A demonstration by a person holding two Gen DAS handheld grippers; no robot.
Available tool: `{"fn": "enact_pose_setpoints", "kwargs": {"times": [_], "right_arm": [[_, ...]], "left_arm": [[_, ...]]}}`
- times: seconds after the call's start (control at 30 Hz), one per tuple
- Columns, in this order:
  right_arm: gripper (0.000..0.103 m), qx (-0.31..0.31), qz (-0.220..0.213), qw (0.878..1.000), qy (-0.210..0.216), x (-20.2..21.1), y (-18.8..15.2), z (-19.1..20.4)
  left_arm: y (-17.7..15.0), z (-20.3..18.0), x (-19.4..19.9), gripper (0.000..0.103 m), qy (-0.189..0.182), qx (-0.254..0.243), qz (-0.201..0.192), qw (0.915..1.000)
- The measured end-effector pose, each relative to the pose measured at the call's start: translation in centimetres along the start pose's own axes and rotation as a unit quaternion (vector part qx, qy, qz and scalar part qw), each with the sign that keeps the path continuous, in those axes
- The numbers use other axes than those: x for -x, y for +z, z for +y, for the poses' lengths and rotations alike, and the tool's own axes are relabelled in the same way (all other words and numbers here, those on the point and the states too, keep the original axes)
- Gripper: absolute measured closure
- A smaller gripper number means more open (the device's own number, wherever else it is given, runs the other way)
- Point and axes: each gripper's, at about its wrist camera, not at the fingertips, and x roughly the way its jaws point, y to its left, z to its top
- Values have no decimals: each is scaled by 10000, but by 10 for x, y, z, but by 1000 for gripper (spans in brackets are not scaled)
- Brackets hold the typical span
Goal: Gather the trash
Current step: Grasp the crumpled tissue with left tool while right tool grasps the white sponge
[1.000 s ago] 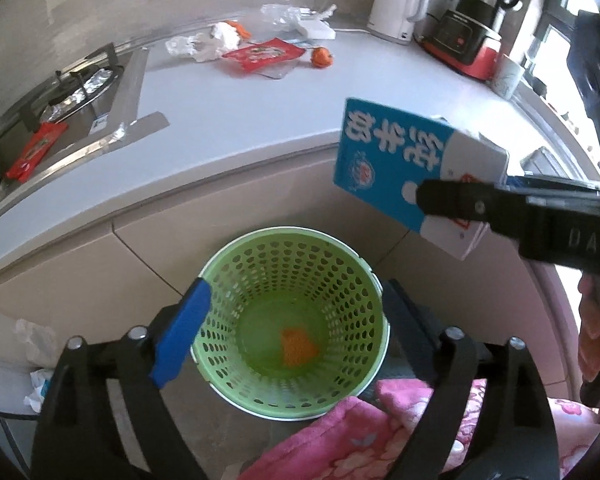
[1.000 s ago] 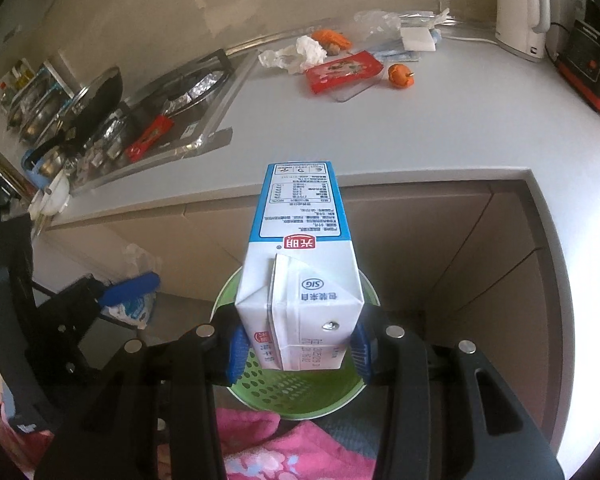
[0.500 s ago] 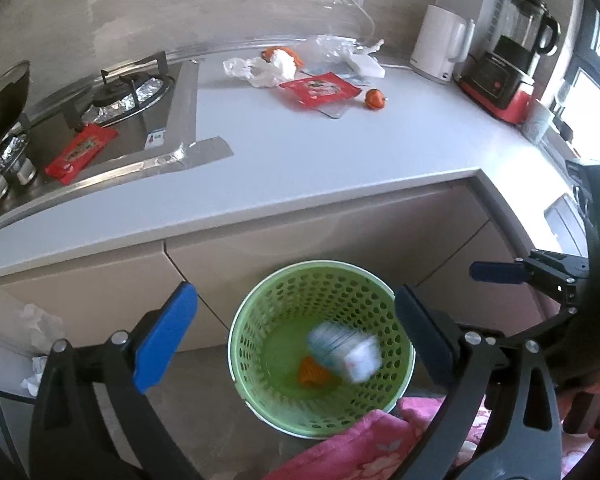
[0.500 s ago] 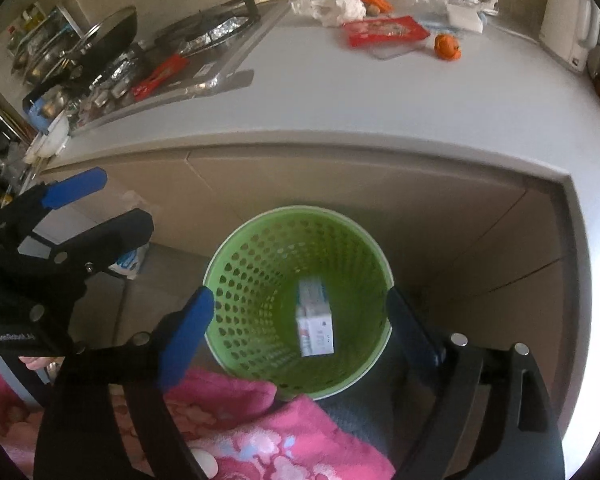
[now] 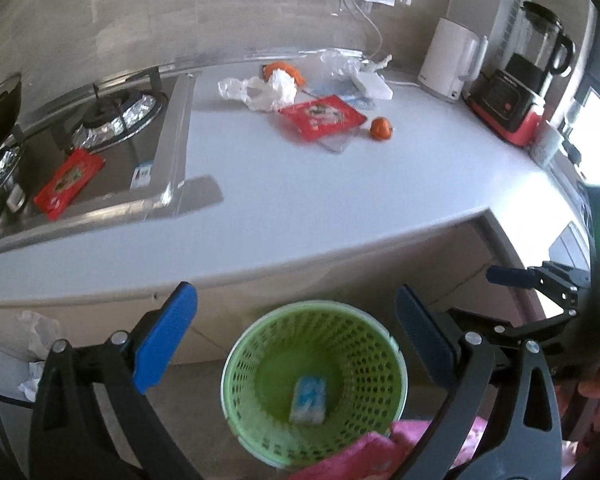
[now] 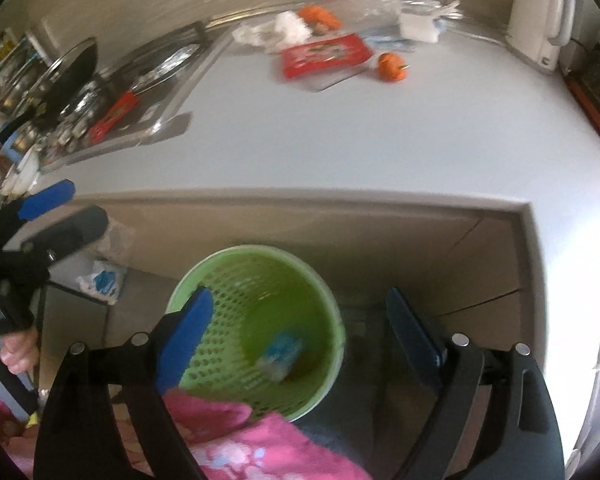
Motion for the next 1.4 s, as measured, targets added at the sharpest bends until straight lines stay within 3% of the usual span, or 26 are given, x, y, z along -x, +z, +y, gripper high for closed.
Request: {"fn": "enact_pose_setpoints", "kwargs": {"times": [0.23, 0.53, 0.8, 1.13, 1.17, 1.27, 1.4], "right_arm": [[9, -35, -206, 9989, -428, 4, 32, -41], [7, -18, -304, 9976, -617, -8, 79, -92], [7, 89, -456, 9976, -509, -34, 137, -126], [6, -19, -894, 9956, -268, -81, 245, -164], [6, -43, -899, 9956, -274, -85, 252, -167], [6, -250, -860, 9954, -351, -112, 281, -177], [6, -631, -707, 9945, -446, -146, 305, -187]], "left_arm": [[56, -18, -42, 8, -27, 50, -14, 10000], [141, -10, -112, 8, 177, 701, 8, 9974], [219, 18, -172, 8, 794, 1270, -90, 9887], [251, 34, -256, 8, 1588, 1167, 349, 9798], [252, 34, -260, 12, 1651, 1147, 379, 9789], [255, 36, -274, 53, 1879, 1012, 541, 9755], [256, 38, -273, 78, 1842, 962, 450, 9771]]}}
